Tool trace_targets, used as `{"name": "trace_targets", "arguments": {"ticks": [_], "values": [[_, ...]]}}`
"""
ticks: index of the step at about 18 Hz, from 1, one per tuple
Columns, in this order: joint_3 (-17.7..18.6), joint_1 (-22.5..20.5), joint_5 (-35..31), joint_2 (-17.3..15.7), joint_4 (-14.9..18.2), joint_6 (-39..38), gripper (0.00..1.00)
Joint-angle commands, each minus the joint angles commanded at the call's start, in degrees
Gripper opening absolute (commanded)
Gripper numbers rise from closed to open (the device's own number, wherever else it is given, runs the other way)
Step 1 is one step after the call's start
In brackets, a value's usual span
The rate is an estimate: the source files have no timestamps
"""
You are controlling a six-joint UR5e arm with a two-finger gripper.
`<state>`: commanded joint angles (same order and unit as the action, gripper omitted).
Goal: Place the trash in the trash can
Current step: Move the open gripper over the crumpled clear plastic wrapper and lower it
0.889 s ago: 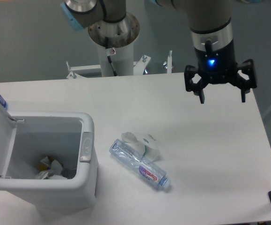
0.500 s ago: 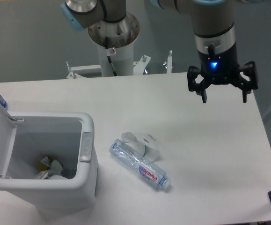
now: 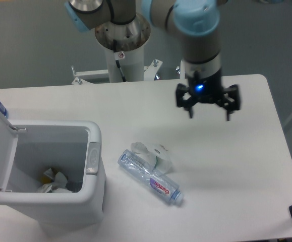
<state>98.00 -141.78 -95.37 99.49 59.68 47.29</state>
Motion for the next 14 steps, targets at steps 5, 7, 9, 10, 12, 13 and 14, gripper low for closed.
{"name": "trace_targets", "arguments": {"ticks": [5, 7, 9, 10, 12, 13, 14], "values": [[3.8, 2.6, 1.2, 2.5, -0.1, -16.1, 1.00], [4.3, 3.4, 0.9, 4.7, -0.6, -22.4, 1.00], [4.5, 3.4, 0.9, 5.6, -1.2, -25.6, 1.00], [4.5, 4.0, 0.9, 6.0, -1.4, -26.9, 1.00], [4.6, 4.6, 1.1, 7.1, -1.5, -28.9, 1.00], [4.4, 4.8, 1.2, 7.6, -1.8, -30.0, 1.00], [4.5, 5.1, 1.2, 7.9, -2.2, -31.0, 1.00]]}}
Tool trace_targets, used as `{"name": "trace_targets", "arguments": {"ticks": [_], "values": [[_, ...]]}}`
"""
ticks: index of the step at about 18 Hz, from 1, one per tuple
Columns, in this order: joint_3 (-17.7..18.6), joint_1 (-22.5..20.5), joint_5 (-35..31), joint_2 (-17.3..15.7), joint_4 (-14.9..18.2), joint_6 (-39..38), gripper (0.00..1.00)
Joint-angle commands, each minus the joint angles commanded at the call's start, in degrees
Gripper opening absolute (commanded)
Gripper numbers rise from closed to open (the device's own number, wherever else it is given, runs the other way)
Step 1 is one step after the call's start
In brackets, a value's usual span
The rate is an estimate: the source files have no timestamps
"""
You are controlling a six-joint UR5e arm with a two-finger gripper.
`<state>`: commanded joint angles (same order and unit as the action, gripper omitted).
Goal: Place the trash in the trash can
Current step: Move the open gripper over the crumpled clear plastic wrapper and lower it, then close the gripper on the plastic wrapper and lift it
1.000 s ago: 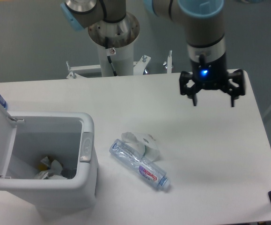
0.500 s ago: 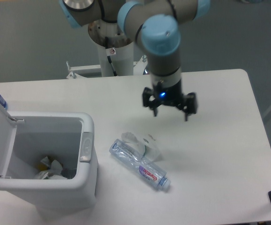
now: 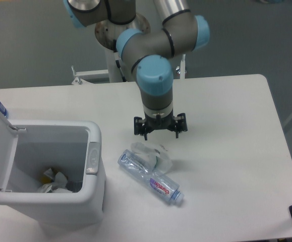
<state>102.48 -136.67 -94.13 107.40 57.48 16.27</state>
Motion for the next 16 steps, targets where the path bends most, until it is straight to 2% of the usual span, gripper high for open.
{"name": "trace_targets", "arguments": {"ticks": [6, 9, 10, 14, 16], "values": [[-1.9, 0.8, -0.3, 4.1, -1.8, 0.2, 1.00], [-1.9, 0.8, -0.4, 4.4, -2.7, 0.0, 1.00], [-1.9, 0.8, -0.6, 4.6, -3.3, 0.0, 0.93], [-2.6, 0.8, -2.9, 5.2, -3.2, 0.3, 0.39], [-3.0, 0.8, -4.0, 5.6, -3.2, 0.3, 0.21]]}}
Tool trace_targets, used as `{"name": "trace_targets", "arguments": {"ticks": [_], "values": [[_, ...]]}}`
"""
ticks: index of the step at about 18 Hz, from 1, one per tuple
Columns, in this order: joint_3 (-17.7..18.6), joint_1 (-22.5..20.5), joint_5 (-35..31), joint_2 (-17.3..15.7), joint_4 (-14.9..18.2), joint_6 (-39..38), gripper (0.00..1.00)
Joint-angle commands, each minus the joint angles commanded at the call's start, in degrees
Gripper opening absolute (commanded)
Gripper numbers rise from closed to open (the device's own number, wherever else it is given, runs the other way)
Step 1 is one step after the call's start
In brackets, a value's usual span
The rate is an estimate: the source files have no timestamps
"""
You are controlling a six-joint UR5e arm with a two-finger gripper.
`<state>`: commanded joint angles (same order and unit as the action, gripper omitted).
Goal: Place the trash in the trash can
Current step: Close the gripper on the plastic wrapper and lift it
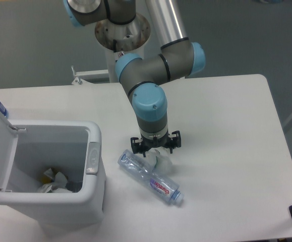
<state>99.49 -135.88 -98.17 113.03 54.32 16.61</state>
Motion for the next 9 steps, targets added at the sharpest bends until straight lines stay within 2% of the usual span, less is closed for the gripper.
{"name": "trace_targets", "arguments": {"ticks": [1, 2, 5, 9], "values": [[0.0, 0.0, 0.0, 0.0, 0.0, 0.1, 0.08], [0.0, -0.1, 0.0, 0.0, 0.0, 0.4, 0.00], [-0.1, -1.0, 0.1, -0.5, 0.2, 2.5, 0.00], [1.1, -2.4, -0.1, -2.9, 1.7, 14.7, 0.00]]}}
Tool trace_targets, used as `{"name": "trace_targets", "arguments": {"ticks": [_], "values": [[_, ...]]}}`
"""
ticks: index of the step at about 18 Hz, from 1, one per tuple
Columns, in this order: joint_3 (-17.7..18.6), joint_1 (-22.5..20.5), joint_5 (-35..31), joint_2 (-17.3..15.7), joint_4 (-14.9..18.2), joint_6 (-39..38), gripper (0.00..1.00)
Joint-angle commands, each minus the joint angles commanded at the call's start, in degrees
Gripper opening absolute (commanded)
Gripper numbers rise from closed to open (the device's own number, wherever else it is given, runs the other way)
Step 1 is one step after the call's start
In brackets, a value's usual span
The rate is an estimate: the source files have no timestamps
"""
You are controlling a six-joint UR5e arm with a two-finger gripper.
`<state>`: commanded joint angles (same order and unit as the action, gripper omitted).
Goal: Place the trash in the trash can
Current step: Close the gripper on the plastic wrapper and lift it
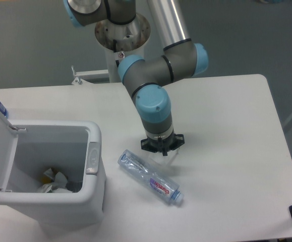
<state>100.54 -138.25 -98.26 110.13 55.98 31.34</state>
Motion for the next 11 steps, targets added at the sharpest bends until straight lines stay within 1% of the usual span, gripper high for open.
{"name": "trace_targets", "arguments": {"ticks": [1, 3, 4, 6, 7, 9, 11], "values": [[-0.1, -0.4, 0.3, -0.8, 0.7, 2.3, 0.00], [-0.8, -2.2, 2.1, -4.1, 1.8, 3.2, 0.00], [-1.7, -3.0, 5.0, -5.7, 1.8, 3.2, 0.00], [-5.2, -6.2, 13.1, -8.8, 2.0, 1.9, 0.00], [-7.0, -7.7, 17.6, -9.9, 1.9, -0.3, 0.00], [-11.5, -9.7, 25.4, -10.6, 1.9, -8.5, 0.00], [-15.0, -10.1, 29.3, -11.1, 1.8, -14.8, 0.00]]}}
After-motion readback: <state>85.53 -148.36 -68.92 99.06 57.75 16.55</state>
